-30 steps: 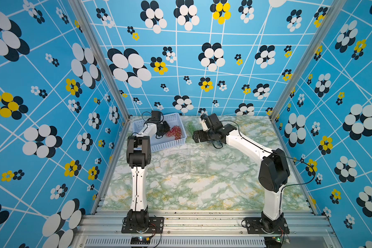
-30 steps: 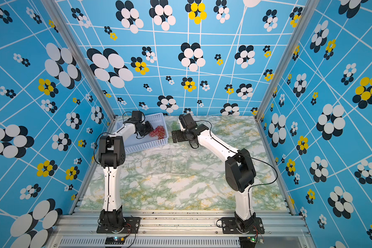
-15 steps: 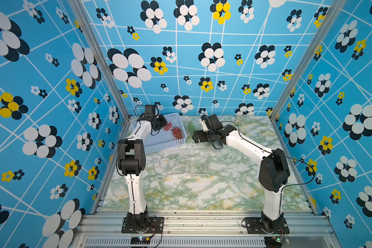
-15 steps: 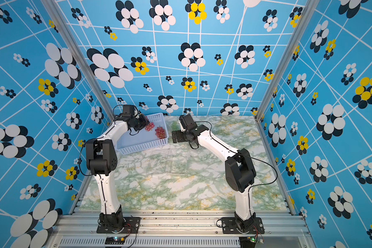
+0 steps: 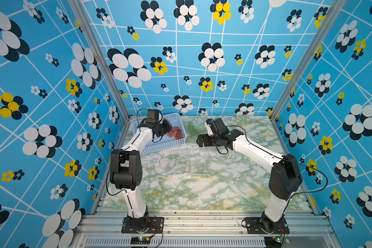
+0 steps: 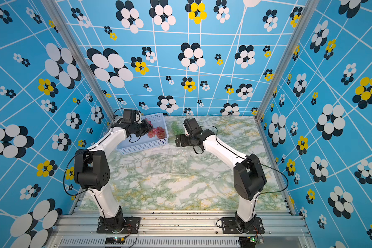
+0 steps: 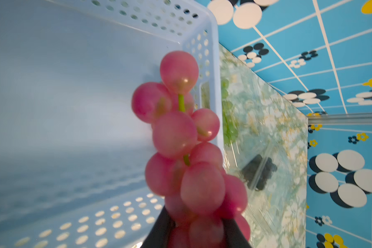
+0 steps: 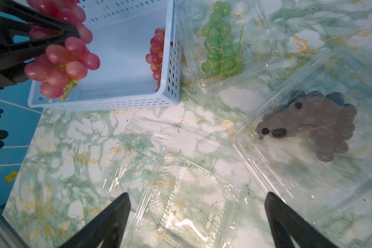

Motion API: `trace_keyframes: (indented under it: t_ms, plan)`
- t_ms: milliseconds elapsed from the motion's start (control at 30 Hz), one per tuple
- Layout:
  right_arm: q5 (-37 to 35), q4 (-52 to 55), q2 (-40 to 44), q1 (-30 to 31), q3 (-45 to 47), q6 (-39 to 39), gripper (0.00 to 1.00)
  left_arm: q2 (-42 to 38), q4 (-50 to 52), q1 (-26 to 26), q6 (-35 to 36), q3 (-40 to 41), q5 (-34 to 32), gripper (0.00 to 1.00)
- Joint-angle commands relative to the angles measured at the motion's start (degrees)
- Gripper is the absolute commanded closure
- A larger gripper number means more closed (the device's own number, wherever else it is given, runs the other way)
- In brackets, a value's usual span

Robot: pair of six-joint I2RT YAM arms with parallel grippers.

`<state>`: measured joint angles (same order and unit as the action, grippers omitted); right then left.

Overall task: Pack grapes into containers
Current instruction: Pick up the grape from the basket, then place the grape into the packing box.

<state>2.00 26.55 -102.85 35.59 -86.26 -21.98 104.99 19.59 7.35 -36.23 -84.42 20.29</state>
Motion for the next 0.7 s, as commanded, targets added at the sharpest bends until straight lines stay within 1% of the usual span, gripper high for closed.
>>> trace_keyframes:
  t_ms: [0, 167, 267, 500, 667]
  plan:
    - [-1.34, -0.33, 3.90, -0.18, 2.95, -1.39, 0.01, -5.06, -0.25, 4.98, 1.65, 3.48, -0.15, 0.72]
    - [-3.23, -0.69, 9.09, -0.14, 8.11, -1.75, 0.01, -9.17, -0.91, 12.83, 1.51, 8.73, -1.94, 0.71]
    - [-4.11, -0.92, 13.19, -0.17, 11.64, -0.93, 0.01, -10.28, -1.39, 16.56, 1.16, 11.25, -3.37, 0.70]
    - [-3.97, -1.30, 21.92, -0.17, 19.54, 0.91, 0.01, -9.14, -4.73, 21.49, -0.55, 16.24, -3.34, 0.70]
    - [-5.13, -0.62, 25.18, -0.22, 22.79, 1.05, 0.01, -6.31, -6.97, 23.81, -1.14, 16.71, -2.99, 0.70]
